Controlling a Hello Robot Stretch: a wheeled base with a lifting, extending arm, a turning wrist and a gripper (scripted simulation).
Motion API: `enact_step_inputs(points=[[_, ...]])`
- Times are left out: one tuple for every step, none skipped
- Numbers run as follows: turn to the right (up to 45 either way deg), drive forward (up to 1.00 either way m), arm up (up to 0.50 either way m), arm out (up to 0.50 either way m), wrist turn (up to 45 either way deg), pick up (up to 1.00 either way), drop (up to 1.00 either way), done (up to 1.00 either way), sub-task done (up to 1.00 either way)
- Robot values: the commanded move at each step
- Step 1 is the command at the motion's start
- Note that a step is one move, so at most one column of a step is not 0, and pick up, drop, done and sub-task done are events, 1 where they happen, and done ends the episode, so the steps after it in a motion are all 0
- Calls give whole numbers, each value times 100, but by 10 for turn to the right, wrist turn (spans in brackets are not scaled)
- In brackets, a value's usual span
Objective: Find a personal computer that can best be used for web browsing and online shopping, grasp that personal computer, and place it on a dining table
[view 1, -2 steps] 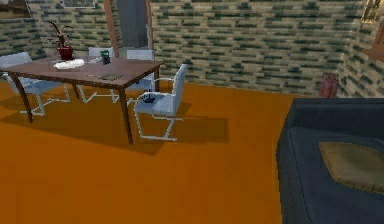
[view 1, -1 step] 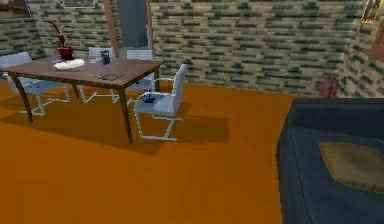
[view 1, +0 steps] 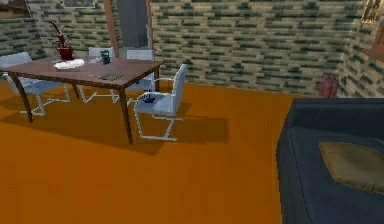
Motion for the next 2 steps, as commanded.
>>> enact_step_inputs(points=[[0, 0, 0, 0, 0, 100, 0, 0, 0], [0, 0, 10, 0, 0, 0, 0, 0, 0]])
